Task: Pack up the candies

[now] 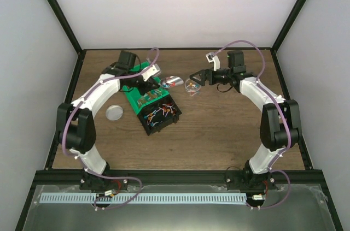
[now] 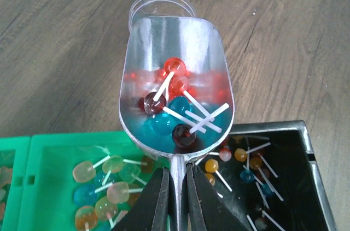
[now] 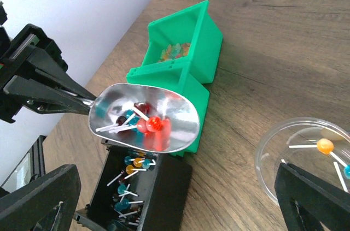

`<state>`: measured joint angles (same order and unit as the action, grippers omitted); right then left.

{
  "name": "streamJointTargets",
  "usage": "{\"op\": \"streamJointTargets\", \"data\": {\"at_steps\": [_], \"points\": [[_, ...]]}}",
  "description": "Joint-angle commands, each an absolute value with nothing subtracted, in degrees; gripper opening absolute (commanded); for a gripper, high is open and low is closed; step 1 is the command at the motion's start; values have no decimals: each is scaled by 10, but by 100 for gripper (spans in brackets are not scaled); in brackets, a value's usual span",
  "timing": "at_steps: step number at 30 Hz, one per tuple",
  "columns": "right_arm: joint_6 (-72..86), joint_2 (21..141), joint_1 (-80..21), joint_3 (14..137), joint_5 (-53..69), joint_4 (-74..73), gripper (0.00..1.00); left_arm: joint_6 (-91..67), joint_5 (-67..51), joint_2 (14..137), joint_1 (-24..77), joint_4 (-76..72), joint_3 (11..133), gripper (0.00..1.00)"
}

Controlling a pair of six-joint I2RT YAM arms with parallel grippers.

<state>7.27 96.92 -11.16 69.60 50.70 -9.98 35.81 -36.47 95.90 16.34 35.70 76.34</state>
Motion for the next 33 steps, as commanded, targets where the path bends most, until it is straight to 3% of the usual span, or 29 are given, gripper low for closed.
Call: {"op": "streamJointTargets", "data": {"at_steps": [1,33], "points": [[62,974,-105,716,489,-115,100,362,-349,999,185,374,820,4],[54,955,-100,742,441,-146,100,383,-217,1178,270,517,1051,4]]}}
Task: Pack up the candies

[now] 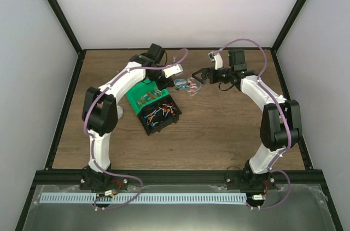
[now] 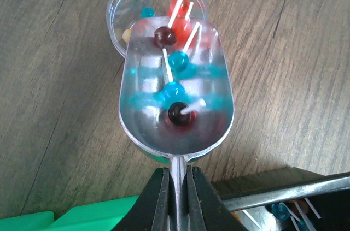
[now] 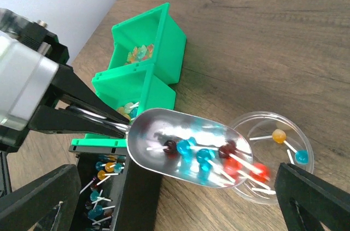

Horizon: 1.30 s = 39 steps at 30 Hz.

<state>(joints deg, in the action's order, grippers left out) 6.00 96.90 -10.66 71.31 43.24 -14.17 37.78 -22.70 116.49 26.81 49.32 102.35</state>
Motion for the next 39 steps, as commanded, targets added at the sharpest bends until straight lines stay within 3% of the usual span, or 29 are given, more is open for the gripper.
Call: {"op": "streamJointTargets", "data": {"at_steps": [1,39], "points": [[56,954,-98,742,446,-147,100,383,-216,1182,271,521,1056,4],[63,941,-75,735,461,-142,100,412,-92,1239,313,649,1209,4]]}}
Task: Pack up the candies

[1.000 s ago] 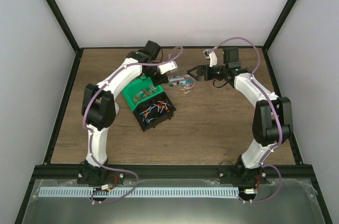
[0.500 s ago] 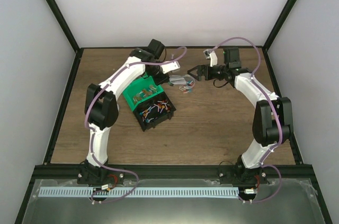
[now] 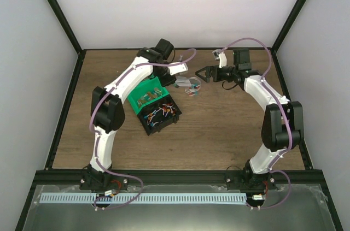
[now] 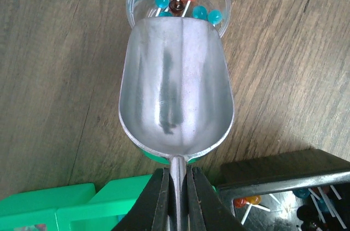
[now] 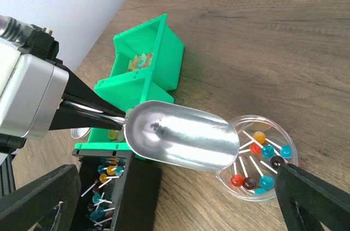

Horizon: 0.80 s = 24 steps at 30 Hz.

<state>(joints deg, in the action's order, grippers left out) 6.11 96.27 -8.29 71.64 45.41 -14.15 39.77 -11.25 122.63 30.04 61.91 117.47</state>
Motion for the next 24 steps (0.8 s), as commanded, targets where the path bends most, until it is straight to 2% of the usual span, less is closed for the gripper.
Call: {"op": "streamJointTargets", "data": {"at_steps": [1,5,14,19,24], "points": [[63,941,-75,735,461,-142,100,411,-90,1241,313,654,1214,4],[62,940,-73,732,463,-140,100,410,-93,1234,311,654,1217,4],[57,931,-71,718,480,-126,100,354,-219,1196,283,603,1186,4],[55,921,-66,710,505,-113,100,326,-302,1156,225,576,1137,4],[68,926,-67,716,546,-92,100,336,-324,1063,146,548,1041,4]]}}
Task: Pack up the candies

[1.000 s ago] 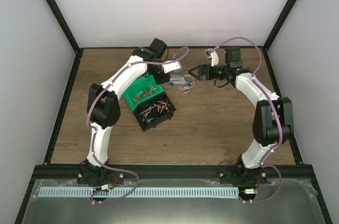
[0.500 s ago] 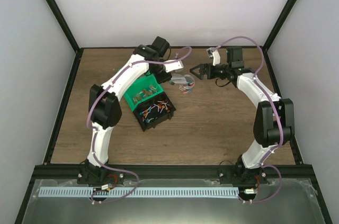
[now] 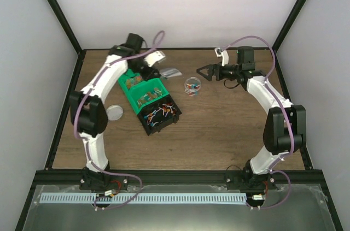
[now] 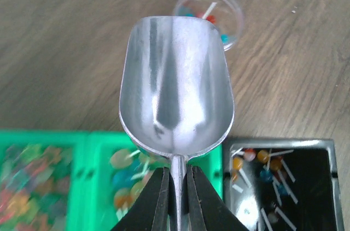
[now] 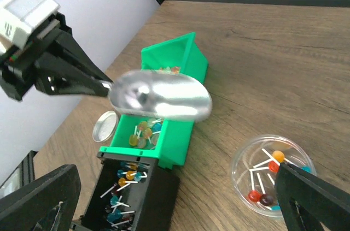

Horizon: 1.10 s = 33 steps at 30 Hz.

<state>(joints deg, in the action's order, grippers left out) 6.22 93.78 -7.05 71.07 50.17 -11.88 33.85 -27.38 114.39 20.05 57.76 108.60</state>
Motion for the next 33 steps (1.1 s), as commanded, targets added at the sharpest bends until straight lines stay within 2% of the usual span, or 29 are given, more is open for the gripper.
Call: {"op": "streamJointTargets", "data": {"at_steps": [1,8,13,22,33], "points": [[73,931,-69,722,550,-89,100,343,-323,1050,131,550,1024,4],[69,993,-128,795,514,-114,100,423,-272,978,17,575,926,4],[58,1031,-187,837,470,-121,99,484,-202,968,-35,614,925,4],[48,1102,-259,896,392,-115,93,537,-72,1018,-41,667,997,4],[49,1190,-307,962,331,-100,88,565,-38,1095,-15,705,1060,4]]}}
